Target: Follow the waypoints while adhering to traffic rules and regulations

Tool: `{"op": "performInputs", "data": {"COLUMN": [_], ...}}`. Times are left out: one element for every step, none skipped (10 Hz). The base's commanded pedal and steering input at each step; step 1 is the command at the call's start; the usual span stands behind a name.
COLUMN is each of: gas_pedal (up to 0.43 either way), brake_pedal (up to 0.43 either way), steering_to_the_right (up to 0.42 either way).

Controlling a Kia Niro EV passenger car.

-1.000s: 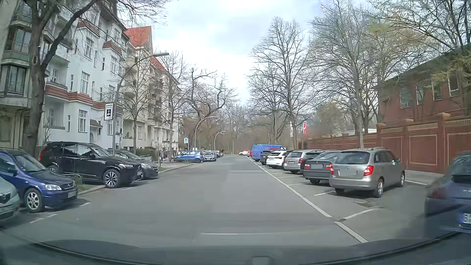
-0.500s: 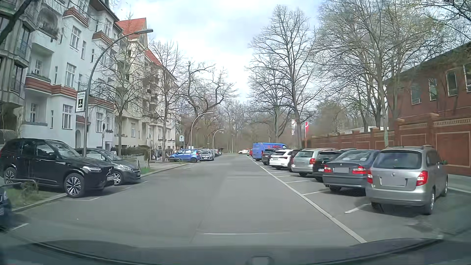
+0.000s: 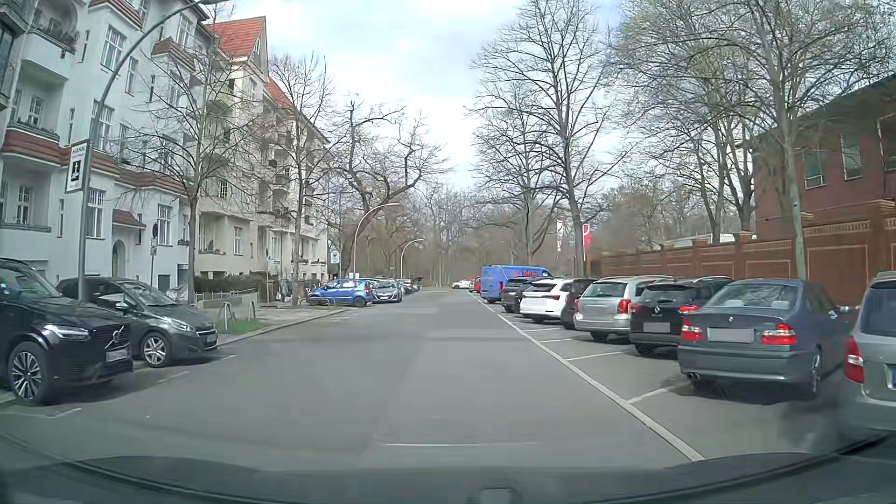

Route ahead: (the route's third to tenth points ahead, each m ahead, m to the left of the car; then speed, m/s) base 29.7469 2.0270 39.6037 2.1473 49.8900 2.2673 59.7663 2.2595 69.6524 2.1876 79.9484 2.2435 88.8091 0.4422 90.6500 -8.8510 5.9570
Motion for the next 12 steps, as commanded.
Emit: {"op": "performInputs", "data": {"gas_pedal": [0.0, 0.0, 0.0, 0.0, 0.0, 0.0, 0.0, 0.0, 0.0, 0.0, 0.008, 0.008], "brake_pedal": [0.0, 0.0, 0.0, 0.0, 0.0, 0.0, 0.0, 0.0, 0.0, 0.0, 0.0, 0.0], "steering_to_the_right": [0.0, 0.0, 0.0, 0.0, 0.0, 0.0, 0.0, 0.004, 0.004, 0.005, 0.005, 0.005]}}
